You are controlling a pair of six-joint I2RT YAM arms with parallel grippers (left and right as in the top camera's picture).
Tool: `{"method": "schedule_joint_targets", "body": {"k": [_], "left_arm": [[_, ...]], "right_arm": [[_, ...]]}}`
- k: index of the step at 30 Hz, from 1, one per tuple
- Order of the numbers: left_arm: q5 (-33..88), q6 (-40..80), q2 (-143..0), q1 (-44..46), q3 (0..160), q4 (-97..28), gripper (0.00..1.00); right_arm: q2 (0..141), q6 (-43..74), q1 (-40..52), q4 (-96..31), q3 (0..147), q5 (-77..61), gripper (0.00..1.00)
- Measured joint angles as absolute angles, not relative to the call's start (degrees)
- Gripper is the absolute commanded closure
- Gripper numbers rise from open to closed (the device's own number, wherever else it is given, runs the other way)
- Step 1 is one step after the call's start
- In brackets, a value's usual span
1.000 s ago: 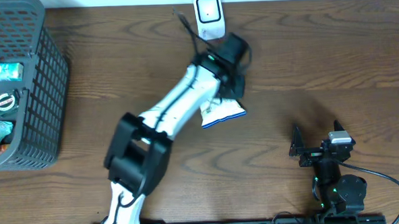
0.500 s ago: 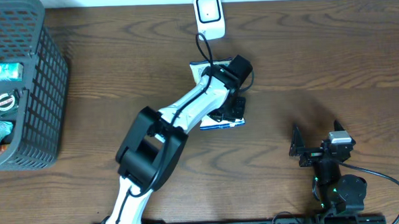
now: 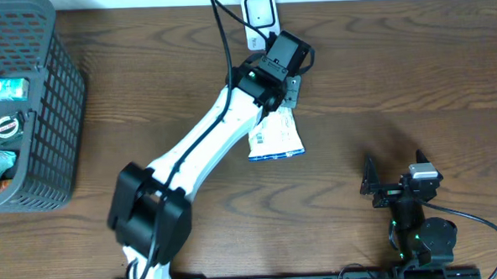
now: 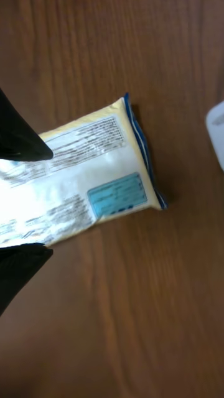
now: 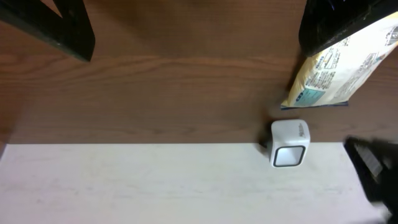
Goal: Scan the item barcode
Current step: 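Release the white snack bag on the table center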
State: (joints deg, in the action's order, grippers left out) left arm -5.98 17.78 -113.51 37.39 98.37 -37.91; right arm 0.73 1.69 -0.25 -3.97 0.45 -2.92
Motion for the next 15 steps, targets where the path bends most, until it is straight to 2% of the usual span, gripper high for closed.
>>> {"method": "schedule_joint_targets", "body": {"k": [8, 15], "left_arm": [[-4.82, 22.06, -127.33, 36.84, 97.84, -35.22, 0.54], [-4.03, 18.11, -127.59, 37.12, 97.91, -36.97, 0.54]], "right_arm": [[0.73, 1.69, -0.25, -3.95, 0.45, -2.92, 0.01], [0.73, 1.67, -0.25, -3.97, 0.45, -2.92, 0.01]]}}
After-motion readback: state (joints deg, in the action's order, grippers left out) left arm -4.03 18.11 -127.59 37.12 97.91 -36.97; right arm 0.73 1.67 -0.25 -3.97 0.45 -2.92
